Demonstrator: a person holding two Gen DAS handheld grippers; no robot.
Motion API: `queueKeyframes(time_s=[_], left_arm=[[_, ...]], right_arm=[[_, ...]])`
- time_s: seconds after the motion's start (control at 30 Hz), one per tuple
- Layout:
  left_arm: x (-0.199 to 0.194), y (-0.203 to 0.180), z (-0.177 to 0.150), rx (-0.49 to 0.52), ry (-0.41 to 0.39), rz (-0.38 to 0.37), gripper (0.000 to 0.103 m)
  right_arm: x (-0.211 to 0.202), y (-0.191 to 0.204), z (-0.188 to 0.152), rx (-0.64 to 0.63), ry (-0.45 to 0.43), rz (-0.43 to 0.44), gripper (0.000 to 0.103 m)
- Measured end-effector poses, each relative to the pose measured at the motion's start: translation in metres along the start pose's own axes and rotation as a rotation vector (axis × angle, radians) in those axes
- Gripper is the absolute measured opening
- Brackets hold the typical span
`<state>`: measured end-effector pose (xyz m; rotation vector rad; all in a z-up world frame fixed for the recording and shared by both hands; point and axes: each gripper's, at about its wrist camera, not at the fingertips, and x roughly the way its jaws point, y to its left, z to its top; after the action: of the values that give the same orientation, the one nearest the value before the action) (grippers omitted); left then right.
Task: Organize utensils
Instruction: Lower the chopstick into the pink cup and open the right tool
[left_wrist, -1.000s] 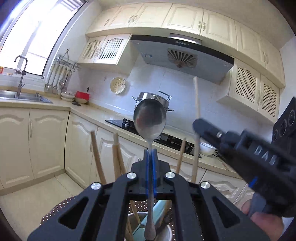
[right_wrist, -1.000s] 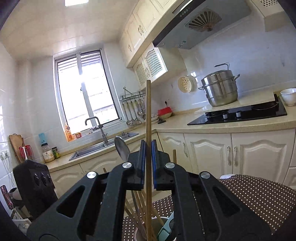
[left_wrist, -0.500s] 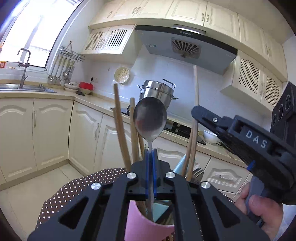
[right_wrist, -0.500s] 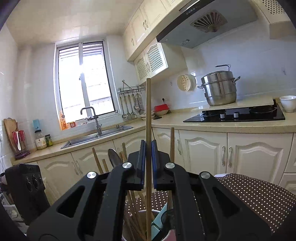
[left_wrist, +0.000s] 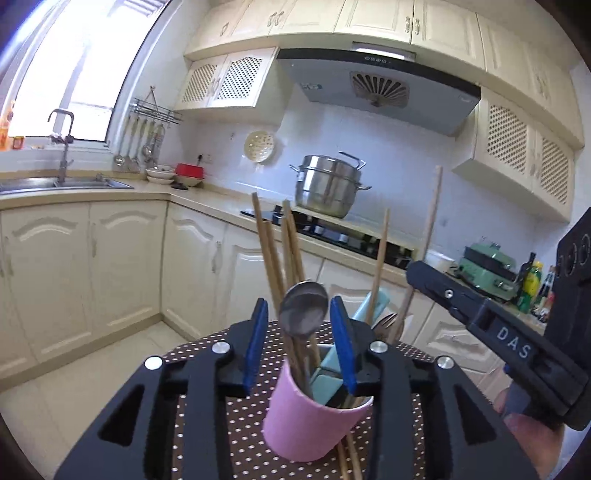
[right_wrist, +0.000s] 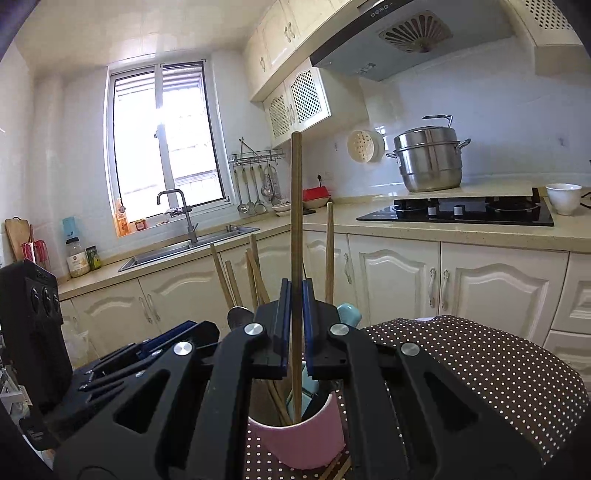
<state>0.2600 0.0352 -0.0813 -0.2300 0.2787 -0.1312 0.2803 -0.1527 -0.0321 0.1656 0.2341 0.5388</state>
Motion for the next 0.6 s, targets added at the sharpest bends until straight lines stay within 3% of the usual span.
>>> queueKeyframes(time_s=[0.33,0.6], left_arm=[[-0.012,-0.002,0.005,0.057,0.053,0.139,0.039],[-0.018,0.006,0.007,0.057,0.085,0.199,0.04]], right_arm=[[-0.001,0.01,-0.013,-0.008,0.088,0.009,0.007],[0.0,0.022,-0.022,-0.048,0.12,-0.002,0.007]])
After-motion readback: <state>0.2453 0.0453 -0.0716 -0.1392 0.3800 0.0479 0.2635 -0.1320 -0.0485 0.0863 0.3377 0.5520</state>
